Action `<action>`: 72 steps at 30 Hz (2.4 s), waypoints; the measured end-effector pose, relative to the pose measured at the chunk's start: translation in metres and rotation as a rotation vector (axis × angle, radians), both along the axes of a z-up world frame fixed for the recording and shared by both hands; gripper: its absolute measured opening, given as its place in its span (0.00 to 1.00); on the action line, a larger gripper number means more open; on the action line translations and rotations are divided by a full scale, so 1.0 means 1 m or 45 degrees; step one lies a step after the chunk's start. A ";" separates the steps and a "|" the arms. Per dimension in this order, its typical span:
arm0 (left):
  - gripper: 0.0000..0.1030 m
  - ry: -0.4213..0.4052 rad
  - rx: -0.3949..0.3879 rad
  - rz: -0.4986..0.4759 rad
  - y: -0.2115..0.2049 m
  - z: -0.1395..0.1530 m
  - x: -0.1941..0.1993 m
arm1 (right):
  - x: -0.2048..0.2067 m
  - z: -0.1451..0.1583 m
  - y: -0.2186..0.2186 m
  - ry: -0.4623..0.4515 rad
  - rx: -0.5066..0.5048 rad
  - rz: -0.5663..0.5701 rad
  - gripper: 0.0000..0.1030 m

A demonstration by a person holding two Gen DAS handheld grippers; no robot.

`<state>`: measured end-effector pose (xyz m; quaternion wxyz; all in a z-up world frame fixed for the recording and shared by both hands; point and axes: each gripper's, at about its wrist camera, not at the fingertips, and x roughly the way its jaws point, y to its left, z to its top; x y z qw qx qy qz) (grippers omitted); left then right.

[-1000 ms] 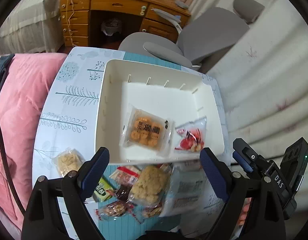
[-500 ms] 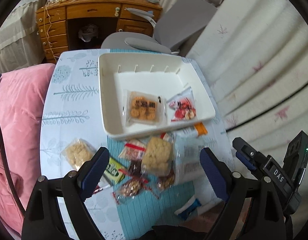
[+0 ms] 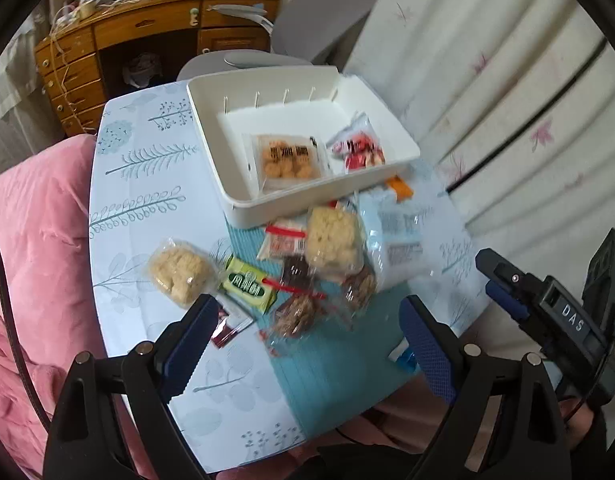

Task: Organize snacks
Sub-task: 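Move right tool to the blue-wrapped candy while left tool approaches small snacks, then grasp blue candy with right tool while left tool grasps a red-wrapped snack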

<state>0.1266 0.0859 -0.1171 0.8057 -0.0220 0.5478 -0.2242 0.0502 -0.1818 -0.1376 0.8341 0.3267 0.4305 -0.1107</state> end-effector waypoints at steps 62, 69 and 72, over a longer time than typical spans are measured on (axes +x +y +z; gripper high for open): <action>0.39 0.267 0.468 -0.373 -0.120 -0.185 0.037 | -0.020 -0.166 -0.053 0.846 0.496 -0.338 0.32; 0.36 0.296 0.447 -0.366 -0.106 -0.181 0.034 | -0.024 -0.165 -0.051 0.824 0.490 -0.339 0.26; 0.36 0.310 0.439 -0.360 -0.091 -0.175 0.033 | -0.024 -0.163 -0.050 0.808 0.484 -0.339 0.25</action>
